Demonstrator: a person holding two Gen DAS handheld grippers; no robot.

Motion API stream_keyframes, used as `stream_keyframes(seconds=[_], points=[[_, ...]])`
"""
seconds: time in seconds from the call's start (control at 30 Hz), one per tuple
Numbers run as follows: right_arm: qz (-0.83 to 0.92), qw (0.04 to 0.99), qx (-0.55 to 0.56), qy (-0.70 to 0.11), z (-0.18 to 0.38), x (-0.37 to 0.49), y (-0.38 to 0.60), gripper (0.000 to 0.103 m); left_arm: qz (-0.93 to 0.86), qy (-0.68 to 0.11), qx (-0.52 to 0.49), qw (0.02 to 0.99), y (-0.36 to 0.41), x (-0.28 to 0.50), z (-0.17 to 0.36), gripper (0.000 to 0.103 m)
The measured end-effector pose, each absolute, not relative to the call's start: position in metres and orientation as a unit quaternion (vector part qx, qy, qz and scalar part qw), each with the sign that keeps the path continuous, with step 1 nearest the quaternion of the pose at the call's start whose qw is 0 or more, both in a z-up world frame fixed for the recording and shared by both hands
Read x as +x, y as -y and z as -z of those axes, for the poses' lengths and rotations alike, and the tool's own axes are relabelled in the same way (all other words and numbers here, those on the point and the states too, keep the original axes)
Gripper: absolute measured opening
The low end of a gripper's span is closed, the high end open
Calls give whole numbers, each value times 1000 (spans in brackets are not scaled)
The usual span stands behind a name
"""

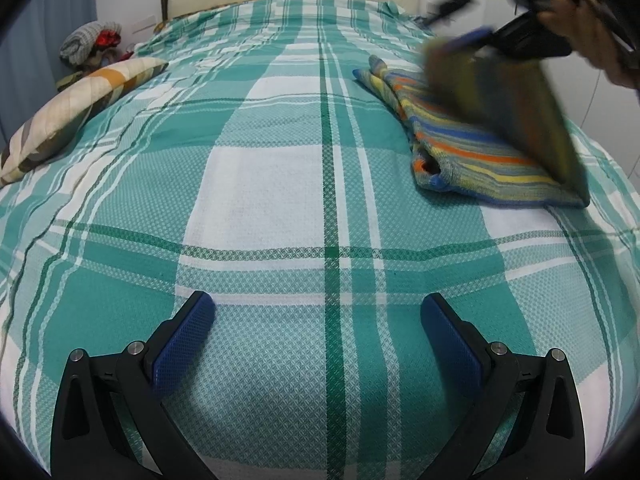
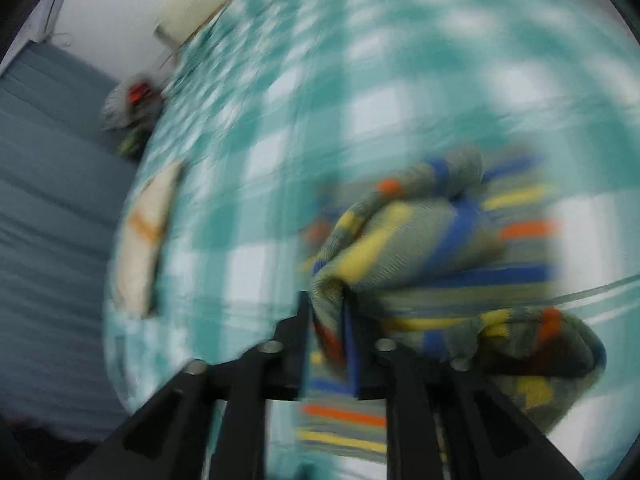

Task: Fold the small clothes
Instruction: 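Grasp the edge of the folded striped sweater with the right gripper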

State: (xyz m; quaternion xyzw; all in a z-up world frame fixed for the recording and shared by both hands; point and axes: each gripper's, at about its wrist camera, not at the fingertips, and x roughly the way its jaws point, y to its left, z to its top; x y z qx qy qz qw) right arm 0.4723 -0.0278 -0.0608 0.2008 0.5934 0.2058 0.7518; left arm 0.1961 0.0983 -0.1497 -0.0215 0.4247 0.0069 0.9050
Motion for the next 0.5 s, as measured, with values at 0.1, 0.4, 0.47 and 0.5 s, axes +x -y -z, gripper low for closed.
stream_keyframes(seconds=[0.1,0.4,0.47,0.5], points=[[-239,725,218,-608,75,466,11,45,-6,-424,-23,905,-99,196,150,102],[-246,801,63,-542,22,420,81,60,-8,-424,-20,905,-98,197,150,102],[-258,785,59,-561,39,410,86,60,-9,-424,-18,905,-97,196,150,102],[-258,782,57,-565,47,408,86,60,-9,-424,-18,905,-97,197,149,102]])
